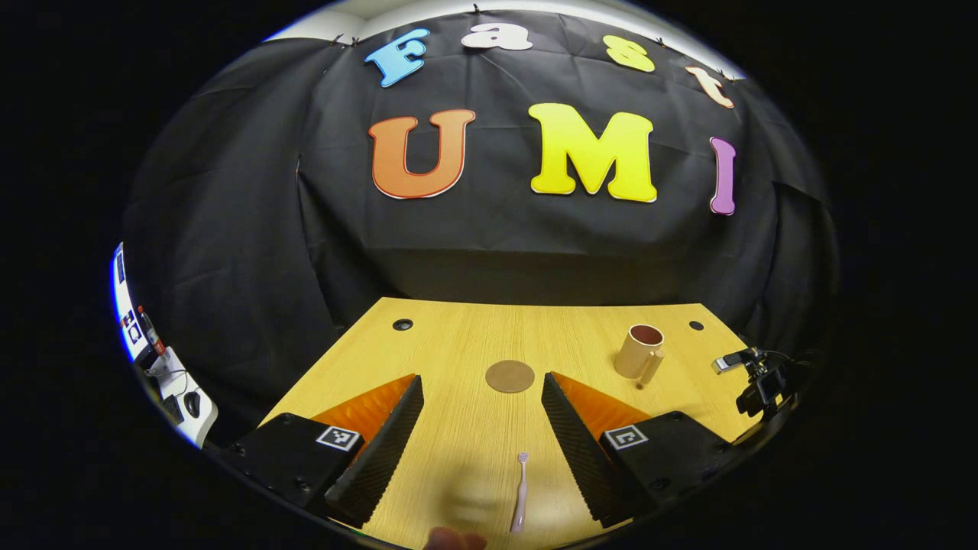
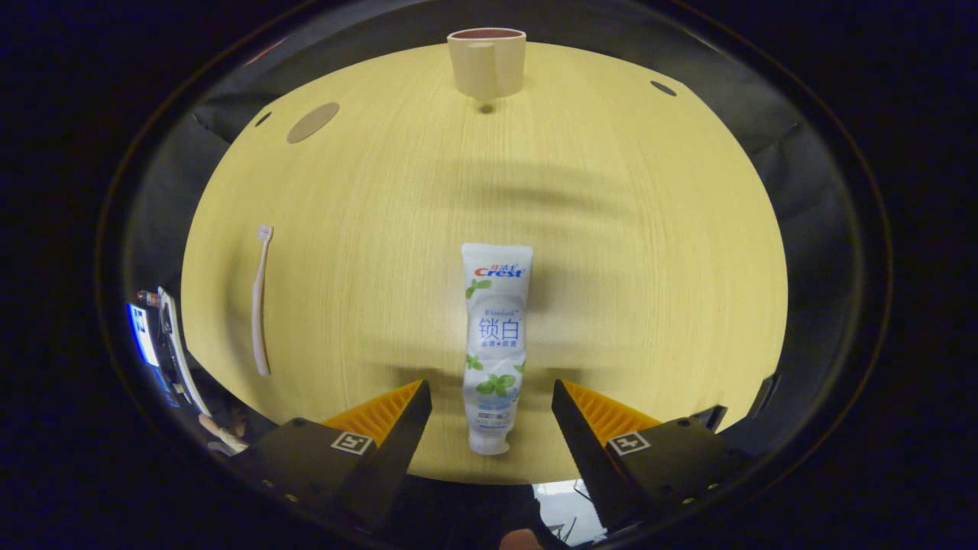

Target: Put the toothbrush and toothpaste on the desktop into the cup, then pick up the cup and place it on the coaster on the desktop.

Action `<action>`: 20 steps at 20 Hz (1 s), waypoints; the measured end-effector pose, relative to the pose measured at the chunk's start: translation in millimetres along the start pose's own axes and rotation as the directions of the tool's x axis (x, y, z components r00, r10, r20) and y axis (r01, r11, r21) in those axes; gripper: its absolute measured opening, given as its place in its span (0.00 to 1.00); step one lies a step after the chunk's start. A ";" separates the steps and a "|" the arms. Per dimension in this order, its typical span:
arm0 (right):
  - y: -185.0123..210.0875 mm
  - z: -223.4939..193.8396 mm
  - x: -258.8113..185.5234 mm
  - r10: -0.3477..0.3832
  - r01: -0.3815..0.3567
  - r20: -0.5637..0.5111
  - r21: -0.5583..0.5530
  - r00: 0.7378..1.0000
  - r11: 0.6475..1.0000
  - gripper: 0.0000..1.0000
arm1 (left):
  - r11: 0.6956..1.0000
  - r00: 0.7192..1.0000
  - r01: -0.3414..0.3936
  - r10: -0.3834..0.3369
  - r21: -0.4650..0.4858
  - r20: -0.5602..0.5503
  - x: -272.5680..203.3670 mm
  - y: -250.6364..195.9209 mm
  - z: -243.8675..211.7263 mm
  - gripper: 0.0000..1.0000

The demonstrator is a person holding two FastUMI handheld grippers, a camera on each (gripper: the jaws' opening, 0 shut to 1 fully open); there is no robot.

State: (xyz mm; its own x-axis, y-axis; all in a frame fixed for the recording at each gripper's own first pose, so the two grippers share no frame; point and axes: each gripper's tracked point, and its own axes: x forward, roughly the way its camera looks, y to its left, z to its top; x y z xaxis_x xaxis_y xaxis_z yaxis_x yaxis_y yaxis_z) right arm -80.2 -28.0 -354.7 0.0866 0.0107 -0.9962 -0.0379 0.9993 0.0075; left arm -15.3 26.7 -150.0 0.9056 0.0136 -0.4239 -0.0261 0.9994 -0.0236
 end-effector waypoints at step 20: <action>0.3 -7.0 14.5 -0.008 0.015 -0.086 0.080 0.996 0.997 0.48 | 1.000 0.999 -0.019 0.019 0.000 -0.033 10.2 9.0 -6.7 1.00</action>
State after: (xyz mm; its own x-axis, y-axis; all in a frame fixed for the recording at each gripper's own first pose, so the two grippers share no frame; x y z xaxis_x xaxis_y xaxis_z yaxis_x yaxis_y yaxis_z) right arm -86.0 -27.8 -369.7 0.0008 -0.0001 -1.0000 0.0428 0.9991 -0.0001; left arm -9.1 35.6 -160.6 0.8906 0.0310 -0.4537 -0.0429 0.9990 -0.0159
